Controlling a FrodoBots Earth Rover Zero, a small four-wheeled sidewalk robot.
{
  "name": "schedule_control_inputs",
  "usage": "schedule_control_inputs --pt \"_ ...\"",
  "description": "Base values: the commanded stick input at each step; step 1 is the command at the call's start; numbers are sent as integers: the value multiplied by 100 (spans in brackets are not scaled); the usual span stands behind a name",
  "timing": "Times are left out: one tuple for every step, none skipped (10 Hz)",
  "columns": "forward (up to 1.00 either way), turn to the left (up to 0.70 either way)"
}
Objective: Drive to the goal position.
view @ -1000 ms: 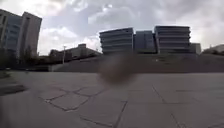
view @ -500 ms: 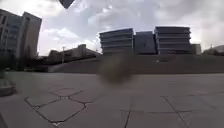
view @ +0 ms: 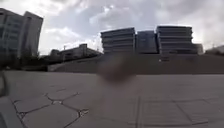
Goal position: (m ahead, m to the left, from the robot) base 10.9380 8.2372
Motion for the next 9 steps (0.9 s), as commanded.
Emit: schedule_control_inputs --pt "70 35" --pt "70 35" --pt "70 26" --pt "70 1" --pt "70 0" --pt "70 0" --pt "70 0" --pt "70 0" --pt "70 0"
